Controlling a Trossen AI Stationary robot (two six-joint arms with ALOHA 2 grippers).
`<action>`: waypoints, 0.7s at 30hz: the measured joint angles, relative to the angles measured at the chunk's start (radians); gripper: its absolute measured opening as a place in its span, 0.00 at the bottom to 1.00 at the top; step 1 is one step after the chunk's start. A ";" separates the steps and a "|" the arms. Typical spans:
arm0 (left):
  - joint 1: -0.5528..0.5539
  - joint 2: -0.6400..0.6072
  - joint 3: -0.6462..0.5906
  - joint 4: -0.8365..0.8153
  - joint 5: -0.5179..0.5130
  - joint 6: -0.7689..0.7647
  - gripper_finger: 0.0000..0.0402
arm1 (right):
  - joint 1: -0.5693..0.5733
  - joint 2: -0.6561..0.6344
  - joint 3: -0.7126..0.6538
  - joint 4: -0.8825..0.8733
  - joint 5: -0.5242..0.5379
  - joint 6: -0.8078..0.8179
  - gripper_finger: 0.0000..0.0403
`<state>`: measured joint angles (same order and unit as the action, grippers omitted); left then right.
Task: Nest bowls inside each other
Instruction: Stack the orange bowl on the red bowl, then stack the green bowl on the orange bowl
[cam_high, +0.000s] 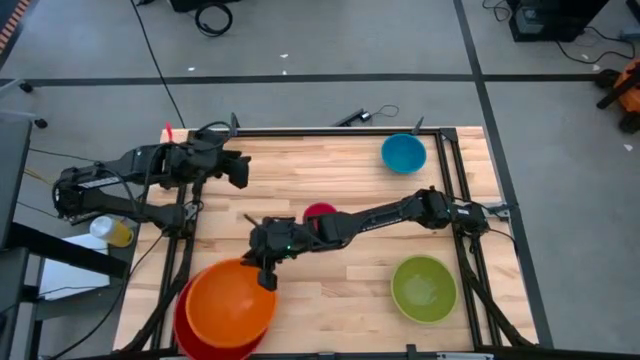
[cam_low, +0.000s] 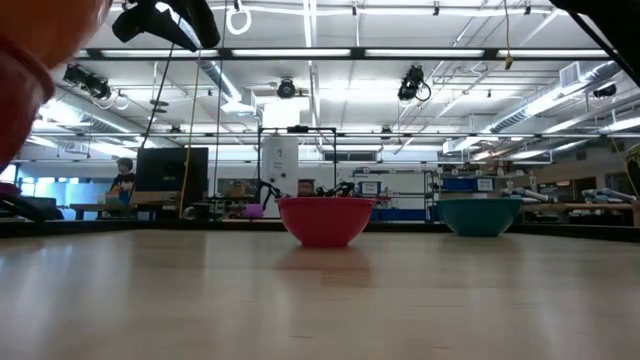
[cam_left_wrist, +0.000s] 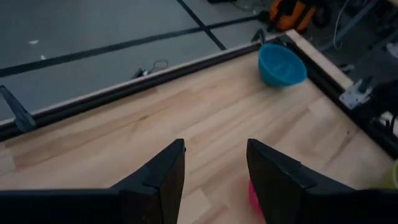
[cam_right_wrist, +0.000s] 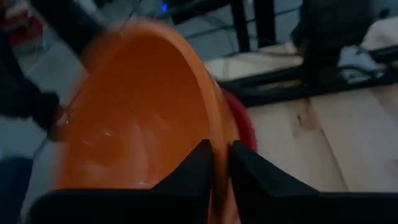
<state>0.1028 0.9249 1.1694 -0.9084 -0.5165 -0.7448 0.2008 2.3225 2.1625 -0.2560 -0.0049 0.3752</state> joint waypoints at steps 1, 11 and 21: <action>0.000 0.005 0.000 0.000 0.017 0.002 0.43 | -0.003 -0.001 0.001 0.005 0.013 0.018 0.21; -0.046 0.019 0.000 0.006 0.051 0.019 0.43 | -0.013 -0.001 0.001 -0.016 0.052 0.151 0.49; -0.124 0.018 0.000 -0.015 0.050 -0.007 0.43 | -0.040 -0.174 0.016 -0.630 0.290 0.236 0.50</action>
<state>-0.0212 0.9432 1.1690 -0.9237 -0.4664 -0.7521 0.1607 2.1484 2.1788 -0.8859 0.2848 0.6109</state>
